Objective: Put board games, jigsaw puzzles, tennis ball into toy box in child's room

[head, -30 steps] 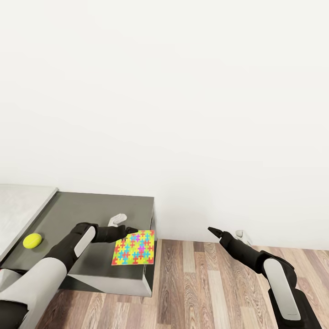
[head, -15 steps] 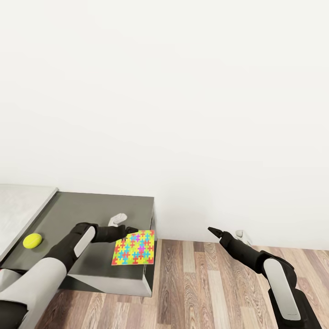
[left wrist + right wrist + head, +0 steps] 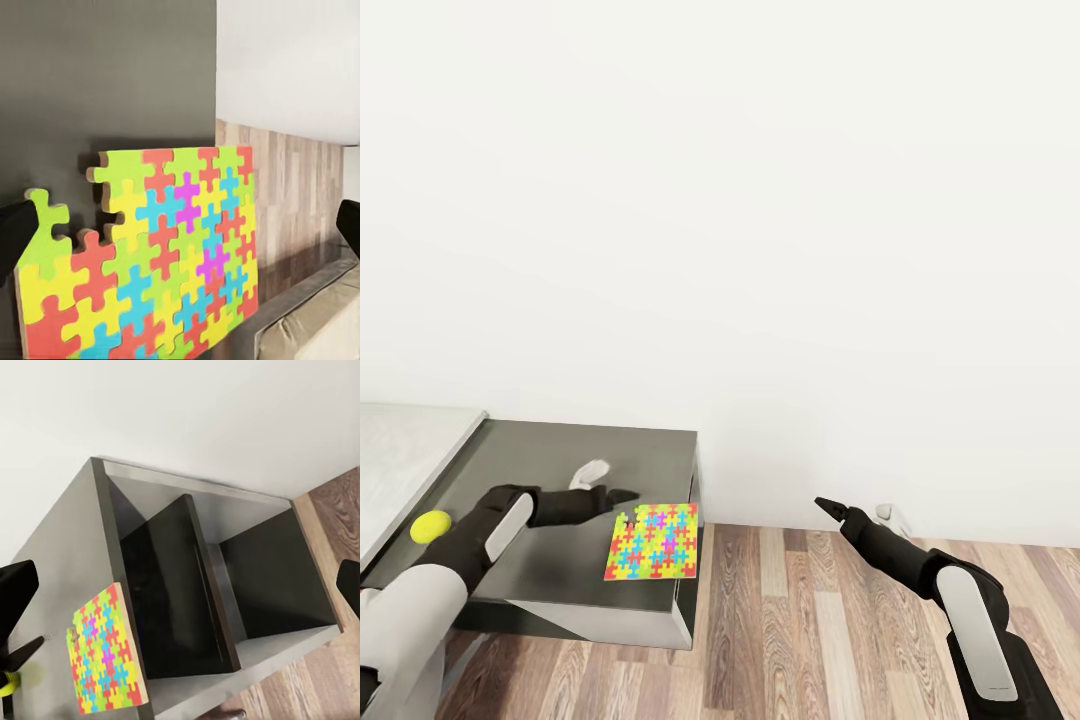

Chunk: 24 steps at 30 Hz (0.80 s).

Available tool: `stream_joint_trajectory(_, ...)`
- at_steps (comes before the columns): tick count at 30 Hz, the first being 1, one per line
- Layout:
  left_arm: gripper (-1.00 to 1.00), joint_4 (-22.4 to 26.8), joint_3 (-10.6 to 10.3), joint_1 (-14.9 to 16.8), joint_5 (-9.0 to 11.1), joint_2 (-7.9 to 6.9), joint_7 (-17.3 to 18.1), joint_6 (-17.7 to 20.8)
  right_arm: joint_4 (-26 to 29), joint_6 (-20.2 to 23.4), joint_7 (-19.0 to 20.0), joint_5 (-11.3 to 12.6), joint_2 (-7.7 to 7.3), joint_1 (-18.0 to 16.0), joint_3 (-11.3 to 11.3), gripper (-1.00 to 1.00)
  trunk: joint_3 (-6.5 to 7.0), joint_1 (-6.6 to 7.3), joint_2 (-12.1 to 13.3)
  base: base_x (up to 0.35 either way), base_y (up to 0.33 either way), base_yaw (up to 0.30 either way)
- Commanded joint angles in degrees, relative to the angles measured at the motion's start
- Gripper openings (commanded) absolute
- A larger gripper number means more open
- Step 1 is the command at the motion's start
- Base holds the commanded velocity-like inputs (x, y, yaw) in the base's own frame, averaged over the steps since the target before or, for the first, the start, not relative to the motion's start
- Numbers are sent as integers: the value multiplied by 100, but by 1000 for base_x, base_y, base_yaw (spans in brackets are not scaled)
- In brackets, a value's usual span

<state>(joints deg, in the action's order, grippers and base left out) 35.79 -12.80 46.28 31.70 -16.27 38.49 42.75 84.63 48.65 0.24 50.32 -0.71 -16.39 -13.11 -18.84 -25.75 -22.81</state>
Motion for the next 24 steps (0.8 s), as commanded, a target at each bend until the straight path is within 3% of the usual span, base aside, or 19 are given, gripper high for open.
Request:
stream_joint_trajectory(1, 100, 7, -13, 5, 43, -37, 6, 29, 3, 31, 2, 4, 1, -5, -8, 100, -10, -3, -11, 0, 0, 0)
stream_joint_trajectory(7, 100, 112, 117, 1, 64, -253, 382, 44, 2, 31, 2, 4, 1, -5, -8, 100, -10, -3, -11, 0, 0, 0)
stream_joint_trajectory(13, 100, 334, 148, -12, 84, -585, 1425, 99, 16, 47, 1, 7, 14, -5, 0, 100, -10, -3, -11, 0, 0, 0)
stream_joint_trajectory(15, 100, 495, 147, -63, 80, -693, 2152, 212, 9, 53, -3, 4, 17, -10, 109, 100, -10, -3, -11, 0, 0, 0)
stream_joint_trajectory(16, 100, 556, 149, -90, 77, -709, 2342, 243, 0, 54, -4, 2, 15, -17, 166, 100, -10, -3, -11, 0, 0, 0)
stream_joint_trajectory(19, 100, 1050, 153, -313, 47, -765, 3183, 400, -84, 54, -6, -9, -4, -76, 486, 100, -10, -3, -11, 0, 0, 0)
stream_joint_trajectory(21, 100, 1342, 154, -439, 37, -790, 3416, 485, -170, 52, -6, -14, -8, -101, 572, 100, -10, -3, -11, 0, 0, 0)
stream_joint_trajectory(24, 100, 2179, 159, -781, 18, -842, 3700, 773, -664, 63, -2, -8, -50, -291, 681, 100, -10, -3, -11, 0, 0, 0)
